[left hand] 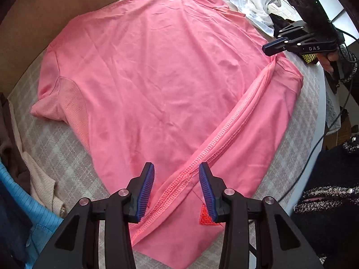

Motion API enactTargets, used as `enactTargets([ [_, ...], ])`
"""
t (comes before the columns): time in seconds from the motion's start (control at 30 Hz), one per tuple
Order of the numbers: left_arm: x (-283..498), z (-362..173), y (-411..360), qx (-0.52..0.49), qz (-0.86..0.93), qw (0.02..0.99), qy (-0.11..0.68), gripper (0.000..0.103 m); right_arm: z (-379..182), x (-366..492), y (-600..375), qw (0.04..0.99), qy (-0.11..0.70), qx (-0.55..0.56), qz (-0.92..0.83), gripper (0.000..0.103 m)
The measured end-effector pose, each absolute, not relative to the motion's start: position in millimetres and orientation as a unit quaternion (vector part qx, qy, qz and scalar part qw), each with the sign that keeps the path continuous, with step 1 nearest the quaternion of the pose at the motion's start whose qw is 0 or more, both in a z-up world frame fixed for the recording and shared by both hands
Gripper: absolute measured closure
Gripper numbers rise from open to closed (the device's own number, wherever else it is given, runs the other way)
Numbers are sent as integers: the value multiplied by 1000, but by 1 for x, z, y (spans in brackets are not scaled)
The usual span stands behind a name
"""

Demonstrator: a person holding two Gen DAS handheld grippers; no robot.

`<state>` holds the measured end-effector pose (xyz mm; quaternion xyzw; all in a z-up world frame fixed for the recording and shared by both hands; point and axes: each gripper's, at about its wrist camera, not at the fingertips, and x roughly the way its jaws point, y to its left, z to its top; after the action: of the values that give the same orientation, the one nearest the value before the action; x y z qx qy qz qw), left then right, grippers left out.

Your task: Fold clothes

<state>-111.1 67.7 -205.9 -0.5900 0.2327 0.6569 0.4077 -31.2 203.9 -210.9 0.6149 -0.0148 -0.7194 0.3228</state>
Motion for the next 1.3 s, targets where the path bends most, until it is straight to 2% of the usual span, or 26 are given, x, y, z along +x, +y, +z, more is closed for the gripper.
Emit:
enactTargets([
  [0.1, -86, -213, 97, -594, 605, 479, 229, 65, -230, -27, 173, 360, 0, 632, -686, 96],
  [0.2, -69, -229, 96, -600, 573, 511, 224, 65, -248, -36, 153, 352, 27, 630, -692, 97],
  [0.27, -25, -218, 98, -602, 580, 493, 240, 65, -238, -50, 164, 314, 14, 606, -730, 99],
  [0.3, -34, -224, 97, -598, 598, 476, 243, 76, -229, -55, 172, 295, 10, 593, -749, 98],
  [0.33, -43, -231, 97, -593, 615, 458, 247, 77, -219, -57, 179, 285, 11, 581, -762, 96],
  [0.4, -58, -228, 92, -579, 654, 418, 249, 76, -213, -53, 178, 306, 9, 584, -752, 96],
  [0.5, -61, -213, 81, -573, 664, 422, 228, 75, -213, -41, 166, 348, 16, 598, -722, 96],
  [0.6, -45, -217, 91, -577, 634, 459, 235, 75, -236, -29, 134, 392, 35, 623, -676, 96],
  [0.63, -40, -219, 96, -580, 619, 476, 234, 75, -243, -27, 126, 391, 47, 625, -674, 96],
  [0.67, -35, -222, 101, -582, 604, 492, 233, 74, -246, -30, 122, 385, 53, 623, -679, 101],
  [0.73, -26, -230, 112, -583, 585, 511, 239, 74, -241, -41, 125, 357, 50, 608, -707, 101],
  [0.8, -29, -240, 119, -580, 594, 492, 263, 72, -223, -55, 141, 310, 44, 576, -755, 96],
  [0.9, -51, -234, 111, -568, 650, 426, 272, 74, -201, -59, 157, 311, 24, 565, -764, 96],
  [1.0, -55, -218, 106, -552, 671, 421, 261, 72, -200, -48, 156, 309, 53, 576, -755, 96],
  [1.1, -43, -215, 98, -546, 670, 424, 270, 72, -206, -31, 174, 291, 49, 593, -749, 95],
  [1.13, -40, -216, 85, -552, 674, 416, 260, 72, -207, -24, 188, 274, 40, 595, -755, 94],
  [1.2, -34, -217, 56, -566, 683, 397, 237, 72, -205, -10, 220, 237, 14, 596, -767, 84],
  [1.27, -30, -217, 13, -586, 694, 362, 209, 72, -203, 1, 256, 196, -19, 599, -776, 64],
  [1.3, -28, -217, -9, -597, 699, 342, 197, 72, -204, 5, 272, 176, -27, 601, -779, 61],
])
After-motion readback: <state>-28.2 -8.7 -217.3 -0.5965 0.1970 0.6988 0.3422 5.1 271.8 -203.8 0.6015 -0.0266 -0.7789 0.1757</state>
